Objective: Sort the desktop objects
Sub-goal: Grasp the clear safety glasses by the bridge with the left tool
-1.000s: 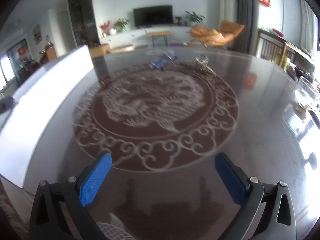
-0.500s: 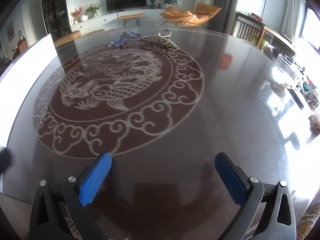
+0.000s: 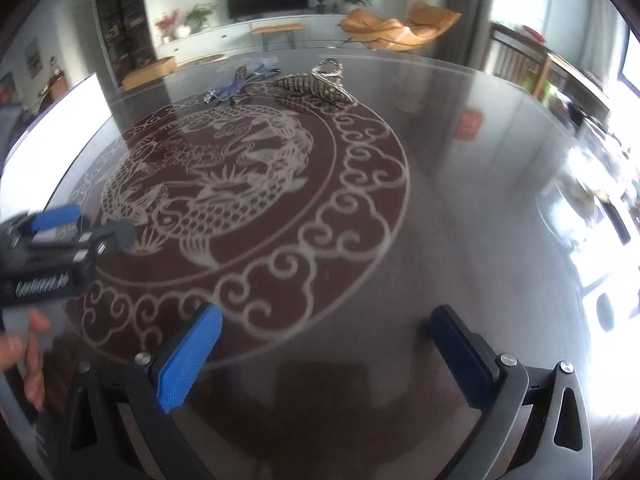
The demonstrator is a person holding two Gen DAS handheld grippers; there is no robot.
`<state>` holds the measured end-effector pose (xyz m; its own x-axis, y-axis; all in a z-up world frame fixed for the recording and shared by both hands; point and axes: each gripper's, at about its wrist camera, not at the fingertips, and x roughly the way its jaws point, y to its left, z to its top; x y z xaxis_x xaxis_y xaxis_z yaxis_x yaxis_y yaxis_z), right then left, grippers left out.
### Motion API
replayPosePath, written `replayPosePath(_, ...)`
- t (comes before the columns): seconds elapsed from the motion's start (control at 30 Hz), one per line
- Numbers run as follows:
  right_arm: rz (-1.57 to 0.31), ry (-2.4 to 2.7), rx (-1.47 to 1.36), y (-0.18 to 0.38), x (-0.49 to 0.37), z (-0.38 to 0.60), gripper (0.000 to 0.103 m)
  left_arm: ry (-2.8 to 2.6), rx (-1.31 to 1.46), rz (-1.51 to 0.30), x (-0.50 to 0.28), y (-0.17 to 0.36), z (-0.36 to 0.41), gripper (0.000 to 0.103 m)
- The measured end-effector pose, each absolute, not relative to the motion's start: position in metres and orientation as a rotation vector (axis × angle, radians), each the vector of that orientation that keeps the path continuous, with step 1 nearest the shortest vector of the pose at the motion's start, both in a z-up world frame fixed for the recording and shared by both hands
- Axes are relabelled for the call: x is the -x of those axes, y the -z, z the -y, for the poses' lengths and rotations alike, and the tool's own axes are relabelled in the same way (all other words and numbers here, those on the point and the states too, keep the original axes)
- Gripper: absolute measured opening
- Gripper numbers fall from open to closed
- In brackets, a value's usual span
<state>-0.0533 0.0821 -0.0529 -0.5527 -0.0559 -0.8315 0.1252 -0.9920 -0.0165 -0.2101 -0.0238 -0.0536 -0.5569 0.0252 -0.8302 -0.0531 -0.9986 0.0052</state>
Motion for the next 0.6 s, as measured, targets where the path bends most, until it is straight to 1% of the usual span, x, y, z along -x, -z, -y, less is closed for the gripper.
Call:
replayPosePath(0.2,-0.116,2.672,-1.413,0.054,0.076,-0.09,0.103,-2.68,1.429,-0.091,0.323,0.053,0.007,0.103)
replayPosePath(0.33,-0.113,2.676,-1.408,0.054,0.077,-0.088,0.103,-2.658,1.414,-0.107,0.379,0.052,0.002,0.103)
replayPosePath(0.47,-0.113,2.677,-1.407,0.054,0.077,-0.087,0.103,-2.712,1.444,-0.056,0.413,0.049,0.002,0.103)
replayPosePath(0.53,-0.113,2.677,-1.407,0.054,0.077,-0.088,0.103,-2.697,1.44,-0.069,0.42,0.049,0.0,0.103)
replayPosePath(0.57,-0.113,2.677,-1.407,0.054,0.077,-0.088,0.103,-2.698,1.438,-0.07,0.421,0.048,0.0,0.101)
replayPosePath(0.6,-0.113,2.677,-1.407,0.054,0.077,-0.088,0.103,-2.713,1.429,-0.069,0.421,0.047,0.001,0.094)
